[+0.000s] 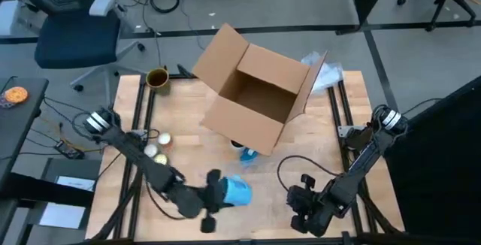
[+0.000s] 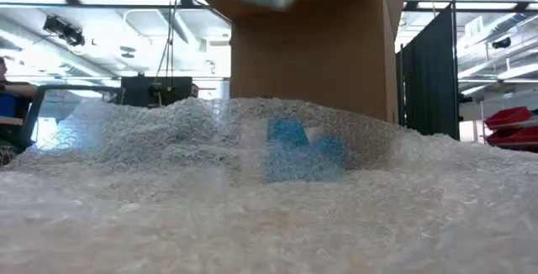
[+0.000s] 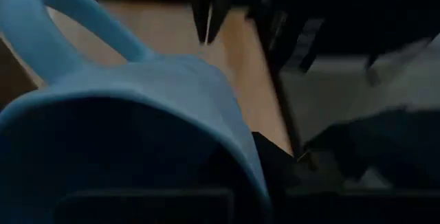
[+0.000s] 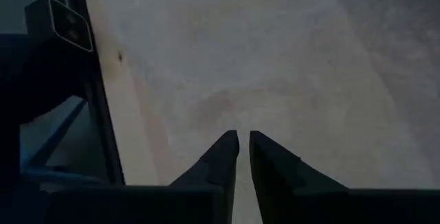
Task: Wrap mug
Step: Wrap the blue mug with the bubble wrap on the table
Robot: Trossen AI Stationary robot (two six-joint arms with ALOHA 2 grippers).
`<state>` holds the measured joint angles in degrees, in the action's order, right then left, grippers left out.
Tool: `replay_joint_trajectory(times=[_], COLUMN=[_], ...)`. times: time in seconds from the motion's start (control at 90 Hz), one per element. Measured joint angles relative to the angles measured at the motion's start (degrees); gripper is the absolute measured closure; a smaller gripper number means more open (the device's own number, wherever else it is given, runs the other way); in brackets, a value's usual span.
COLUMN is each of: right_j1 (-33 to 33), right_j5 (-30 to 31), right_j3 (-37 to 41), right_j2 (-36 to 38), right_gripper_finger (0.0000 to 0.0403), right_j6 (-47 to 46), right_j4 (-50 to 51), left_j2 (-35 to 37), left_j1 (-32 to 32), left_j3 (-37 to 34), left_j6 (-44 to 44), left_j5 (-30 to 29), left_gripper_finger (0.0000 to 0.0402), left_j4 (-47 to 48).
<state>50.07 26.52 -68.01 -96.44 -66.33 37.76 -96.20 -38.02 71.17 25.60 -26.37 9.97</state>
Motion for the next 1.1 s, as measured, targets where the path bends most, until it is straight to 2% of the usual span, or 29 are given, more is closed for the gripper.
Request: replay_joint_trajectory(times=[0.156,0.333,0.6,0.756,1.1], right_j1=[-1.02,-1.69,-0.32,0.19,0.56], right_j5=[-1.51,-1.18,-1.18,-1.15,-1.09], right_j3=[0.0,0.0,0.0,0.0,0.0], right_j2=[0.0,0.0,0.0,0.0,0.0], right_gripper_finger=[0.0382,0.0382,0.0382,0.0382,0.0382], right_j6=[3.41,4.97,5.04,4.92,4.46], right_j4=[-0.22,-0.5,-1.38,-1.29,-1.29], left_j2=[-8.23,-16.79,-22.89,-23.27,-21.44], left_j1=[3.85,7.02,11.19,11.39,5.3], left_j3=[13.09,21.61,22.89,23.07,23.14], left_j6=[1.59,1.74,2.86,3.11,6.12], left_j5=[7.53,8.68,9.13,12.52,17.33], left_gripper_finger=[0.0401,0.0401,0.0401,0.0401,0.04], left_j4=[11.73,20.03,17.86,24.4,45.04])
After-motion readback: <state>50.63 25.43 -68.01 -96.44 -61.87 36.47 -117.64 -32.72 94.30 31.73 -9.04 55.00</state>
